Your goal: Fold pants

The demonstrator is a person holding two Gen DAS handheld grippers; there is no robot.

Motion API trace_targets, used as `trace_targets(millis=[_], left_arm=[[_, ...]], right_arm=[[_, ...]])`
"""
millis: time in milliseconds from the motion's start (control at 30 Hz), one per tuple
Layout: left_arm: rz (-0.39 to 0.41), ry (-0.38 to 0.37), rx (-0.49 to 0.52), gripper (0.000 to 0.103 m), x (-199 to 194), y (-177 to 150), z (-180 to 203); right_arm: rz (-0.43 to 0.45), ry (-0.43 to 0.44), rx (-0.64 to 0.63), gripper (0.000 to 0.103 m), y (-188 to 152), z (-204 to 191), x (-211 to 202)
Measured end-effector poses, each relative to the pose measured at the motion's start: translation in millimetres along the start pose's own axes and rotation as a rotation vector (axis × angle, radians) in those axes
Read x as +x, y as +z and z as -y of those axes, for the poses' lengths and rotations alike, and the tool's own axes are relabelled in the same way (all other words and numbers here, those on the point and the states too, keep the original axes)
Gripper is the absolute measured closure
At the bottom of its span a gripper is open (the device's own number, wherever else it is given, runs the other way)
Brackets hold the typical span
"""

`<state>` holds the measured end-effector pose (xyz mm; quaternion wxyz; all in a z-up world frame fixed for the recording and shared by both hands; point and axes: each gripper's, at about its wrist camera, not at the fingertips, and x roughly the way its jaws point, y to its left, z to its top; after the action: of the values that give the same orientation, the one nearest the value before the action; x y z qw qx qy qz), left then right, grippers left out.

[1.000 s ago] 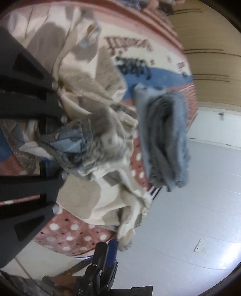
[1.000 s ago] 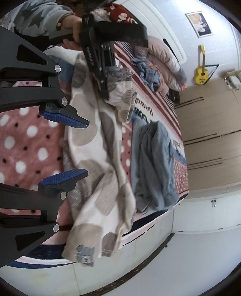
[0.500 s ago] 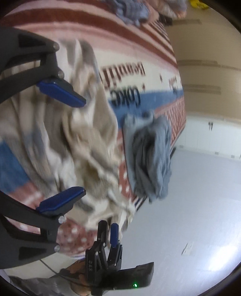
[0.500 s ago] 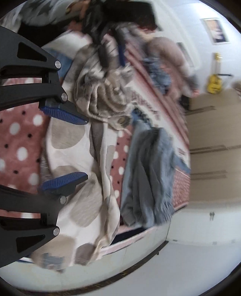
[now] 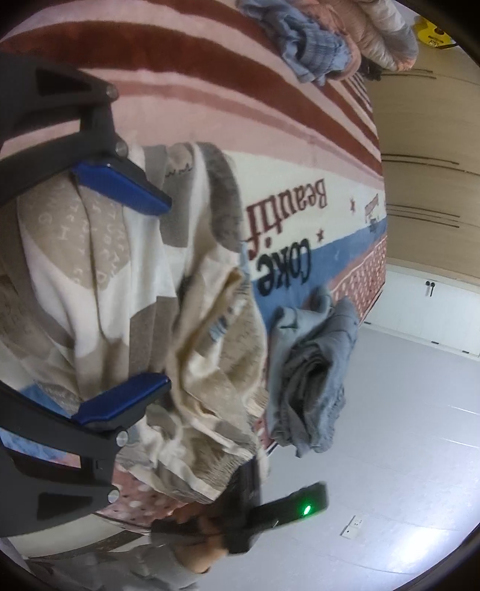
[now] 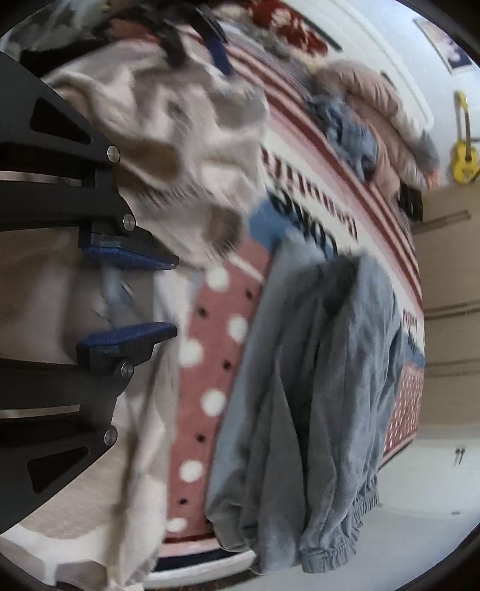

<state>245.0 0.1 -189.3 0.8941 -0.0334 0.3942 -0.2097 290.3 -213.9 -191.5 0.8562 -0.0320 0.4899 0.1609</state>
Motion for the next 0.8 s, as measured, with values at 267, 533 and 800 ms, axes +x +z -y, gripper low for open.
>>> trace_targets(millis=[267,533,800], left_arm=[[-0.016,-0.075,0.025,0.018,-12.0,-17.1,-8.8],[-0.028,-0.113,0.026,0.018,-25.8,-21.5,-14.7],[0.032,-0.1,-0.026,0.018,-42.5,-4.0,-24.2]], right_arm=[[0.038,-0.018,0.029,0.057,12.1,-1.1,-15.3],[0.157,0.135,0.008,0.049,-6.5,-34.1,-78.6],[0.089,0.396,-0.138,0.085,-12.1,-116.7,-65.3]])
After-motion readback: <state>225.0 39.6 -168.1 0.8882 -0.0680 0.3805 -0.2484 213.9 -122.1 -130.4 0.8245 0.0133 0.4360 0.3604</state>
